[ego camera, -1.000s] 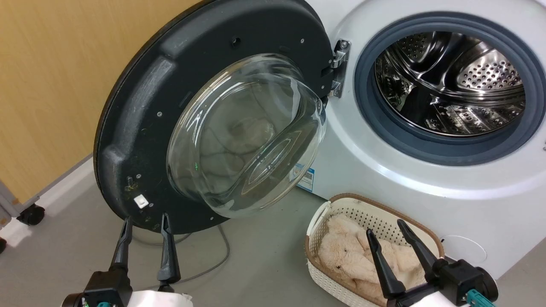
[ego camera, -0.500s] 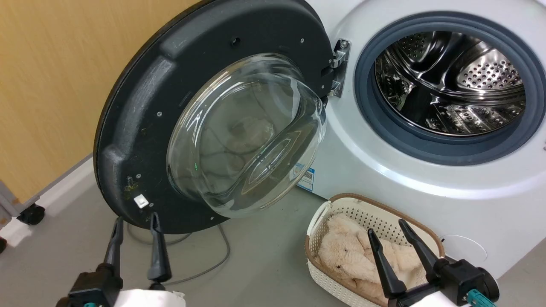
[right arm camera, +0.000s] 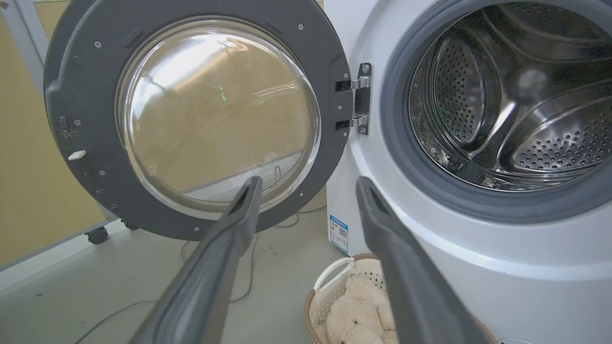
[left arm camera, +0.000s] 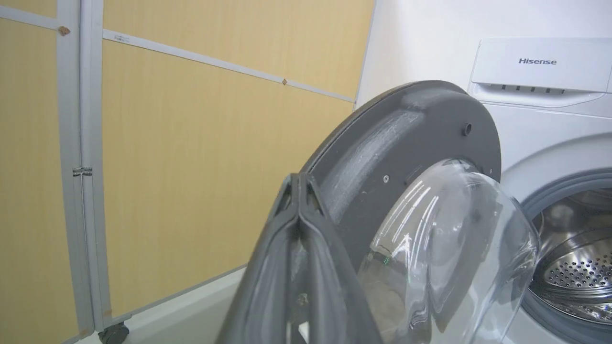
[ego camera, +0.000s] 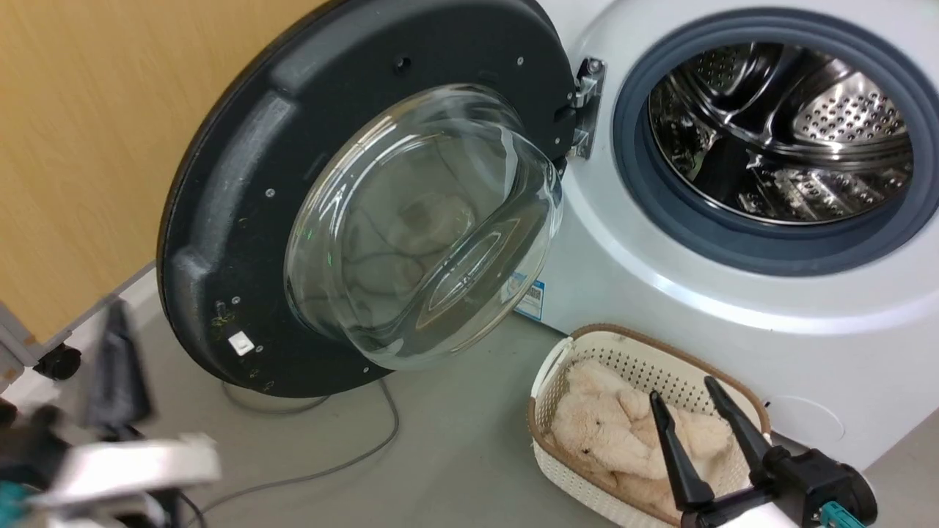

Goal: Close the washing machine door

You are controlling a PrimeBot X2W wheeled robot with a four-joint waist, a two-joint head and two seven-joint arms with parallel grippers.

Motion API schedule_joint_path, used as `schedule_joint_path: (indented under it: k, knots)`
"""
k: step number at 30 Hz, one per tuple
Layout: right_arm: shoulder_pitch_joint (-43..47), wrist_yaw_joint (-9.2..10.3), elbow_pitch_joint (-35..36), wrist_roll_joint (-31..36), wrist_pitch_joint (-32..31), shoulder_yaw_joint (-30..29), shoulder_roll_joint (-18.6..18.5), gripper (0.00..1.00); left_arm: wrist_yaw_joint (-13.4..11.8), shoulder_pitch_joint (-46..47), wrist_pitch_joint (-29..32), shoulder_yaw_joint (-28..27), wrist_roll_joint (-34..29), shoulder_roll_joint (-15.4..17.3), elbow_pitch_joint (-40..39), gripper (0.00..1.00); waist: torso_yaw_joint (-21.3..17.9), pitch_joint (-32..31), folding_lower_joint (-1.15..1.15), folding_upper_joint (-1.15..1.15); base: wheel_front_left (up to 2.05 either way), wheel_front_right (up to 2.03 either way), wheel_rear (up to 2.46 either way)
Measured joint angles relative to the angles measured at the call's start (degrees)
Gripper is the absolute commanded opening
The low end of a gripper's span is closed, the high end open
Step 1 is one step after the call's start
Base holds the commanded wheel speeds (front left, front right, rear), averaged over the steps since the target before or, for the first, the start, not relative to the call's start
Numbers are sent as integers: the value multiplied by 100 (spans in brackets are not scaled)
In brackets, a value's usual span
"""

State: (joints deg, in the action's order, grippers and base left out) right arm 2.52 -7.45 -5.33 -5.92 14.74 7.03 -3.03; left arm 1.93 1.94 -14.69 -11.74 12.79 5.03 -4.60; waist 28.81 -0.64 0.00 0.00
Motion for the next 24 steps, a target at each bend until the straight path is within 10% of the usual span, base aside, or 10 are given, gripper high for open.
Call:
schedule_joint_path:
  k: [14,24]
  knots:
    - [-112,0,87,46,0,30,-159,100,481,2374,1325,-1273,2683,1340,2339,0,-355,530,0,0,0,0,0]
    - [-221,0,68,46,0,12,-238,100,474,2962,4230,-1895,5020,1496,4079,0,-565,753,0,0,0,0,0]
